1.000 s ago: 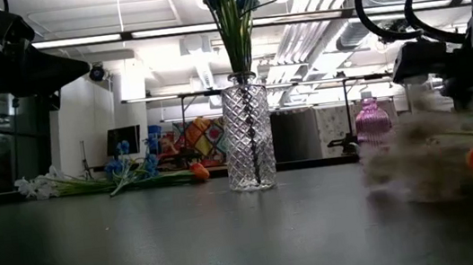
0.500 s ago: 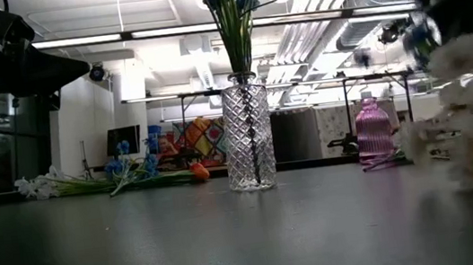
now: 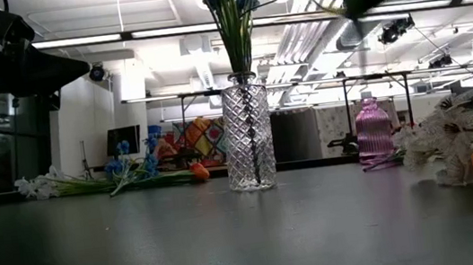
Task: Sort flowers into vase by color
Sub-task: Put the bottom blue flowers into the top transparent vase
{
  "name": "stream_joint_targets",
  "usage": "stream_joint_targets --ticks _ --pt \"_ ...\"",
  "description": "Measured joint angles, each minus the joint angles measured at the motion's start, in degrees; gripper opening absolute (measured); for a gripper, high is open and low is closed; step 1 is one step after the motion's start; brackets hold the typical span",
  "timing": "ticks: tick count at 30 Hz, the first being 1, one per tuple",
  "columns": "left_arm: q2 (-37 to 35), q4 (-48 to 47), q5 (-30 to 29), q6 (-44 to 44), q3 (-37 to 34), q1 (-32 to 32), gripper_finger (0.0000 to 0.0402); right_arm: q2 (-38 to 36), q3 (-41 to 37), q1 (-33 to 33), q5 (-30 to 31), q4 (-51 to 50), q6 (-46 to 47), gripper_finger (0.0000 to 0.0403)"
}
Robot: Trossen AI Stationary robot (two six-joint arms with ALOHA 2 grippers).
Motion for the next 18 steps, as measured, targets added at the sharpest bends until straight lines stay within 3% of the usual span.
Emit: stream_joint_targets --ticks 2,4,8,13,18 --pt "-0.01 -0.01 0.00 0.00 0.00 0.02 0.0001 -0.01 -0.60 -0.45 1.03 9.55 -15.52 0.0002" --pt "-0.01 0.02 0.00 0.00 -0.01 0.00 0.0001 0.01 -1.43 -1.13 -1.78 20.31 -30.17 0.0001" --pt "-0.01 0.00 0.00 0.00 0.01 0.00 0.0001 0.01 -4.65 -3.51 -18.18 45.55 -50.44 0.0001" --pt "0.00 0.00 0.00 0.00 -0.01 0.00 0.0001 -0.50 -8.62 -5.53 -33.31 68.06 -61.40 0.0001" --pt "0.01 0.00 0.02 0.00 0.00 0.00 0.0001 -0.43 -8.96 -5.85 -43.86 70.70 -75.07 0.0000"
